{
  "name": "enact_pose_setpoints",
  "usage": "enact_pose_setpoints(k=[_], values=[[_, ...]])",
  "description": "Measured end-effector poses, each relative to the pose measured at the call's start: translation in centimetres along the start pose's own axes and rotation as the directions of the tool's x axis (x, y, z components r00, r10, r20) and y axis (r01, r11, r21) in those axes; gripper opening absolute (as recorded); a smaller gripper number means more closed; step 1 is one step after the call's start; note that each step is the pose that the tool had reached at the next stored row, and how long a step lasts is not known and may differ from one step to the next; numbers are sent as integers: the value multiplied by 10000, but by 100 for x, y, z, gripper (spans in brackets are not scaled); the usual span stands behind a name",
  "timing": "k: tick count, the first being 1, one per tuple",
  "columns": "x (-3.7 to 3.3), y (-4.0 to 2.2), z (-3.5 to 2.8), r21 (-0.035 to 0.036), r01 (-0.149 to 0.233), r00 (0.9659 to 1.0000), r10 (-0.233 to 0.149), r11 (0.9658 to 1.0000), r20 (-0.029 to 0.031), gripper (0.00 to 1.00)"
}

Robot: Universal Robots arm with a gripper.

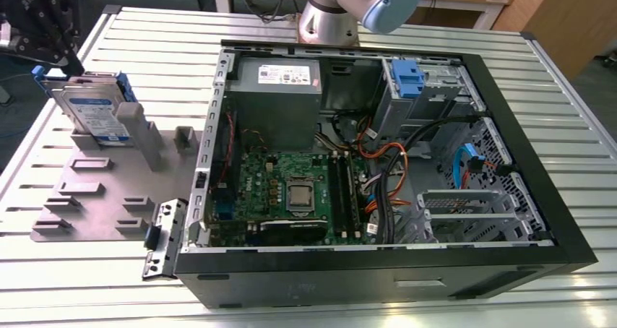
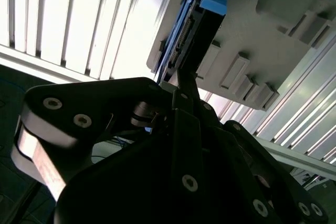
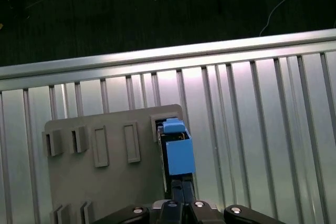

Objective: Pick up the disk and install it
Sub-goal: 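Pick up the disk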

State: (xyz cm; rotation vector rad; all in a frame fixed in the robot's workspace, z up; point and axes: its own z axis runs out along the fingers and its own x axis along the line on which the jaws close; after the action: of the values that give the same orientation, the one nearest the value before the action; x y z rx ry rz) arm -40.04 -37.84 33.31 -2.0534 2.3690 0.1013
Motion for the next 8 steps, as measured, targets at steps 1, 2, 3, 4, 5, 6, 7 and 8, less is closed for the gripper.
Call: enact_pose_setpoints(k=[1,2,3,4,5,6,7,8], values=[[0,-3,3,-1,0,10000,0,10000,-1,11],[-1,-9,3,-3,0,10000,0,10000,-3,11],[-2,-15,5,-2,1,10000,-1,10000,-2,11],[-2,-20,7,0,1,10000,-1,10000,0,11],[-3,-24,7,0,0,10000,0,10000,0,11],[-3,-26,7,0,-1,10000,1,10000,0,11],[-3,-26,7,0,-1,10000,1,10000,0,11],[-3,-27,7,-1,-1,10000,1,10000,-1,11]])
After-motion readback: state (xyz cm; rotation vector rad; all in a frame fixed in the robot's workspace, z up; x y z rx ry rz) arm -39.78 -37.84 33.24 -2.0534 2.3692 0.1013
